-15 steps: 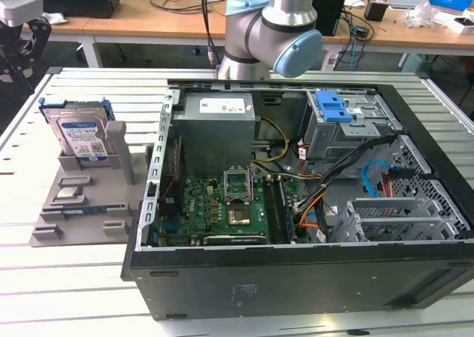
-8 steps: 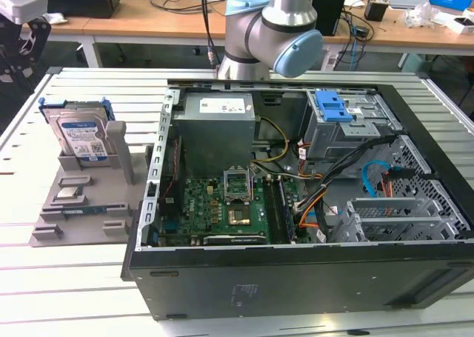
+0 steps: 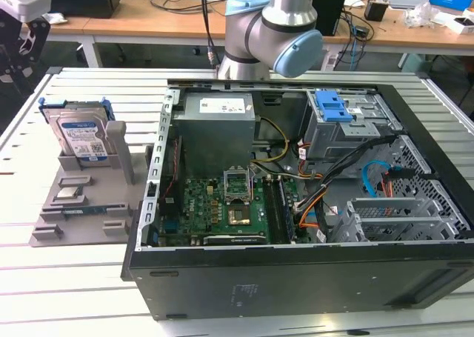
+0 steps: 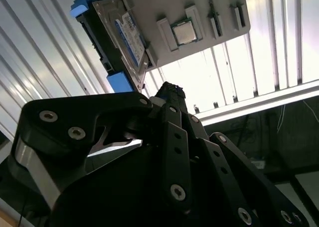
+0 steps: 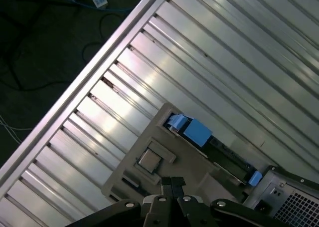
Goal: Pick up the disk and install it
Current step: 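Pick up the disk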
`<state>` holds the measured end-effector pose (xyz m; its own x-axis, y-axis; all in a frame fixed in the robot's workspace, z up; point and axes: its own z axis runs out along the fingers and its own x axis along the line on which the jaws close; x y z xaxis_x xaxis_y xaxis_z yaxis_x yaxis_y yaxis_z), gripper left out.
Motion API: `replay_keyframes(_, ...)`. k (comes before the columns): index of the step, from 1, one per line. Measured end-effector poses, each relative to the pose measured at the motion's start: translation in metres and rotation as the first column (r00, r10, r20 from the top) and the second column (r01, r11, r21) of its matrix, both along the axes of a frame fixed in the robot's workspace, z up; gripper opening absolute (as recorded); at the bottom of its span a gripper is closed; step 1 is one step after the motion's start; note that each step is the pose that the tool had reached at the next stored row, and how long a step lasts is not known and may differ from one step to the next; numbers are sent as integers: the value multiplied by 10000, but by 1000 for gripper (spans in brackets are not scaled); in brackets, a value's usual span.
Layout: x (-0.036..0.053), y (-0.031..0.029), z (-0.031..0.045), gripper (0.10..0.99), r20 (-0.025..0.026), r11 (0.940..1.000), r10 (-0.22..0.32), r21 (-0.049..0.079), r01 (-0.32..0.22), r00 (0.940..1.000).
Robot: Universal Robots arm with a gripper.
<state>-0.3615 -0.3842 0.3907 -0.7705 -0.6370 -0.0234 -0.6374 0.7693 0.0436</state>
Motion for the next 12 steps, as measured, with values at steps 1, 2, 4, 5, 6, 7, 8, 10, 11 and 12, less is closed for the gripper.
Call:
replay_keyframes(1,0,0,0,106,0,10000,66,0,-66,10000)
replay_keyframes(2,0,0,0,106,-1,9999,156,0,-156,9999)
replay_keyframes(4,0,0,0,106,0,9996,268,0,-268,9996)
replay_keyframes(5,0,0,0,106,0,9993,376,0,-376,9993)
replay_keyframes(6,0,0,0,106,0,9990,436,-1,-436,9990)
replay_keyframes(7,0,0,0,106,0,9988,492,0,-492,9988)
replay_keyframes(8,0,0,0,106,-1,9982,596,0,-596,9982)
replay_keyframes(10,0,0,0,106,0,9972,754,0,-754,9972)
replay_keyframes(11,0,0,0,106,0,9964,846,0,-846,9964)
replay_keyframes(12,0,0,0,106,0,9953,969,0,-969,9953)
